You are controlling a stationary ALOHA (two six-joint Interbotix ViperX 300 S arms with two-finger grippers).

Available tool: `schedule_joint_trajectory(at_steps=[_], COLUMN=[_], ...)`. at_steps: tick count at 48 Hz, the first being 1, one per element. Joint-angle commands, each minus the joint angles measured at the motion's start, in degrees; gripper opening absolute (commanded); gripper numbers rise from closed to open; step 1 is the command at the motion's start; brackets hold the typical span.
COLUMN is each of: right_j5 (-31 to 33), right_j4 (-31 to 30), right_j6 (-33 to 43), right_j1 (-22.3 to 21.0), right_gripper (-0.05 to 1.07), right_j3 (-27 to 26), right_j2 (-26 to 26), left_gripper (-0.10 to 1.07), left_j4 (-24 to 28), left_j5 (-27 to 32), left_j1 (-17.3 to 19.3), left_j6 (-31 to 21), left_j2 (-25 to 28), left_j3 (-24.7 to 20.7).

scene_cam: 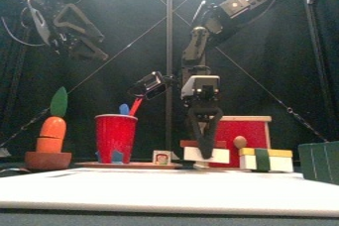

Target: Put salmon sushi to top of cutting board

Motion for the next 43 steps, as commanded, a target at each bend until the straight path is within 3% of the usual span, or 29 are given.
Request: schedule_joint_trajectory(at_steps=[1,19,31,43], right_j5=[-0.53,-1.23,-1.23,-1.41], right_j4=[0.44,-0.18,-0.18,3.08], right_j6=[-0.18,0.35,0.97,3.52], right_j1=[0.09,0.35,1.76,2.29], right_gripper=[0.68,1.00,1.02,1.02], right_j3=[-1.67,-1.93,-1.93,-0.53], right_j2=[-1.05,-0.18,-2.20,-8.35], left_gripper=[0.94,0.94,0.94,0.94], left_j4=[-0.09,-0.97,-1.23,-2.46], left_j5=[-0.44,-0.53,-0.53,-1.58], left_j1=[0.18,0.09,0.09,0.09], left_j6=[0.09,0.00,0.00,0.00], left_j2=[0.00,0.00,0.00,-0.09], left_j3=[-1.41,-1.41,-1.41,-1.67])
